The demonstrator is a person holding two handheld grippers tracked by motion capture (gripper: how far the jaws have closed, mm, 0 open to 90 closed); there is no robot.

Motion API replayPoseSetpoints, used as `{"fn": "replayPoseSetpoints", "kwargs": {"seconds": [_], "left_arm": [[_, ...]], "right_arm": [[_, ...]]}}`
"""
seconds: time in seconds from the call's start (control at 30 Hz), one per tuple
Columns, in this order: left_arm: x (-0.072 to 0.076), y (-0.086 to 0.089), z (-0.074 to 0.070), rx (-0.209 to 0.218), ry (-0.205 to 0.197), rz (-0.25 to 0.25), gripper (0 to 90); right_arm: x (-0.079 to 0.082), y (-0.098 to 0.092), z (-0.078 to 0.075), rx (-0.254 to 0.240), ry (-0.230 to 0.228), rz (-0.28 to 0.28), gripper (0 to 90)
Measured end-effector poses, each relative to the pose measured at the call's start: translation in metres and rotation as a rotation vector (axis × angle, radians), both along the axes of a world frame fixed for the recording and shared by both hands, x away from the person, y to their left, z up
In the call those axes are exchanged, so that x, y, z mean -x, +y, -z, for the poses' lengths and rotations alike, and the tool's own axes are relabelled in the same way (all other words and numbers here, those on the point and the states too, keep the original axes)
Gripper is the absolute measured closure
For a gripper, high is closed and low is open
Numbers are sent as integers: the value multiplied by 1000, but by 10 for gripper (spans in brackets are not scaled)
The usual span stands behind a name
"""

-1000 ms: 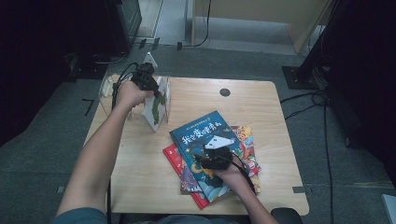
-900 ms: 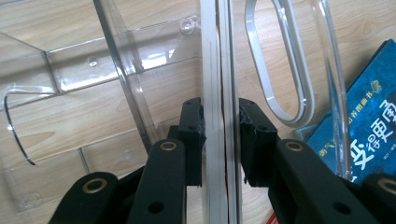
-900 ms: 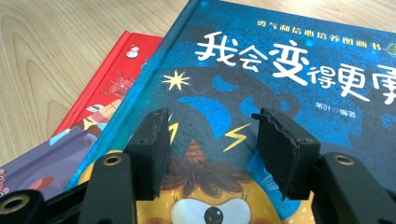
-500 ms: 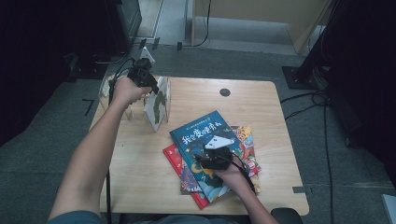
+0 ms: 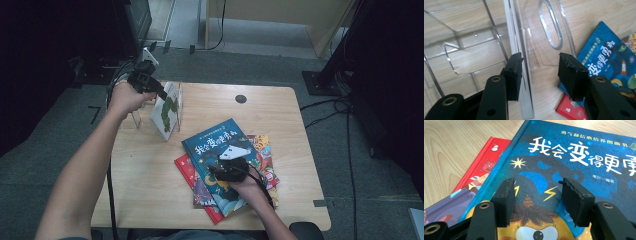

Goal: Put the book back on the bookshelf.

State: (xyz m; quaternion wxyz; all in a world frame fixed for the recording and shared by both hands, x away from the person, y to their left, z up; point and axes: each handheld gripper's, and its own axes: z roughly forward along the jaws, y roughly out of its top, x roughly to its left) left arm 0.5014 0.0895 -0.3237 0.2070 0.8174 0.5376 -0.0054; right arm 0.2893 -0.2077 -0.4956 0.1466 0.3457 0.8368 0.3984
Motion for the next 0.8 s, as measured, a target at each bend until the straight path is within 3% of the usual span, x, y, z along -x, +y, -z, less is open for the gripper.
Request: {"fn": "replayPoseSetpoints", "kwargs": {"seconds": [0.23, 0.3, 0.53, 0.63, 0.8], "left_arm": [[17, 5, -3, 52, -9, 15, 509], [21, 5, 0, 41, -11, 21, 502], [35, 9, 5, 74, -19, 23, 490], [44, 9, 7, 85, -35, 41, 481], [56, 8, 9, 99, -43, 57, 475]], "right_arm": [[0, -2, 0, -16, 10, 1, 450], [0, -4, 0, -26, 19, -3, 459], [2, -12, -3, -31, 43, -8, 506], [2, -18, -4, -45, 60, -8, 537], [4, -35, -10, -62, 44, 9, 564]]}}
